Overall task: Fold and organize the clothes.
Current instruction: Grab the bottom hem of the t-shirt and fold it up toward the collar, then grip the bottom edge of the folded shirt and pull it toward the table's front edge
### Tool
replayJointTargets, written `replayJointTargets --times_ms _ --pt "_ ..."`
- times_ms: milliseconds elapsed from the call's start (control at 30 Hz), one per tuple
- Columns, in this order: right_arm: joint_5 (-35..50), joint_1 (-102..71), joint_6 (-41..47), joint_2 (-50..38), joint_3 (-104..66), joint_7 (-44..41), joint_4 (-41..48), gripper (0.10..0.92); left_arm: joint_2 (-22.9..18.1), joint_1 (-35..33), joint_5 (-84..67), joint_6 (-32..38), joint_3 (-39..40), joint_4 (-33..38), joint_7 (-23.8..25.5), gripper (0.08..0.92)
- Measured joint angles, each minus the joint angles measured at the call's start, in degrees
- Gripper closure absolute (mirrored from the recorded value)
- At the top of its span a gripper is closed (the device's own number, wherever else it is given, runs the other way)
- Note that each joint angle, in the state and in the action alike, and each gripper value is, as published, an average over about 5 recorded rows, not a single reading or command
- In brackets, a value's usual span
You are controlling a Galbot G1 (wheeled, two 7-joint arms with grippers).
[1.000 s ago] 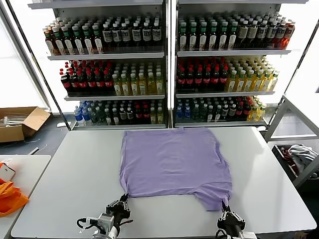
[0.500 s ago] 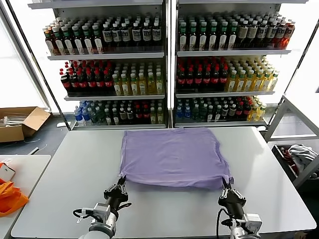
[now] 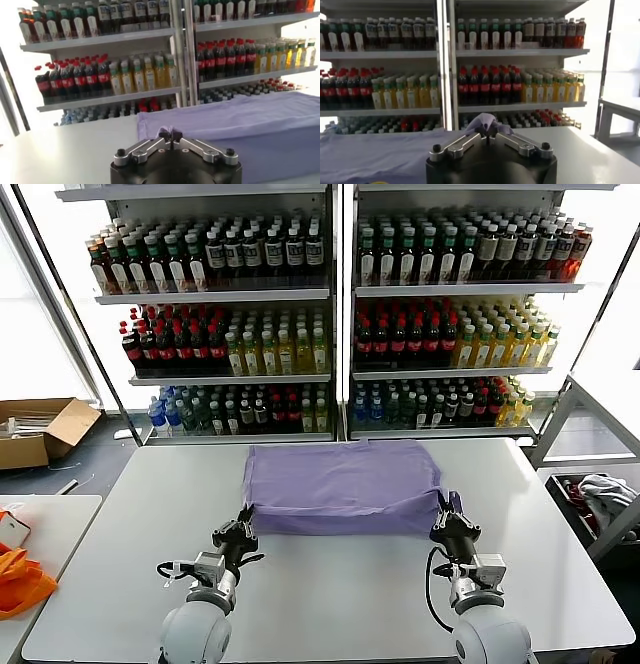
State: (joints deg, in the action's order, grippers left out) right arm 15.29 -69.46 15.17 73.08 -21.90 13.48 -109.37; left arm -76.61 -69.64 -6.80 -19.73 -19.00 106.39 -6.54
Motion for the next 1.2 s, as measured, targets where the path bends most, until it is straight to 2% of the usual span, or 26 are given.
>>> replayJointTargets --times_ms 333,467,967,1067,1200 --pt "-0.04 5.56 0.86 0.60 2.64 -0.13 6.64 0.911 1.00 5.32 -1.25 -1.06 1.38 -5.89 0.00 0.915" --pt "0.63 7.36 1.42 1.18 3.28 0.25 8.33 0.817 0.97 6.77 -1.26 -1.25 1.60 -7.26 -0.19 0.881" --pt "8.13 11.47 1.32 3.22 3.70 7.66 10.73 0.367 0.86 7.48 -0.79 -3.88 0.38 -6.62 -1.41 0.453" --pt "8.62 10.50 1.98 2.39 3.13 8.50 9.45 0.289 0.91 6.60 -0.59 -4.73 0.35 -5.43 -1.53 0.367" --pt "8.99 8.56 3.25 0.98 1.83 9.23 7.33 0.225 0.65 5.21 -0.10 -5.84 0.17 -3.55 -1.83 0.256"
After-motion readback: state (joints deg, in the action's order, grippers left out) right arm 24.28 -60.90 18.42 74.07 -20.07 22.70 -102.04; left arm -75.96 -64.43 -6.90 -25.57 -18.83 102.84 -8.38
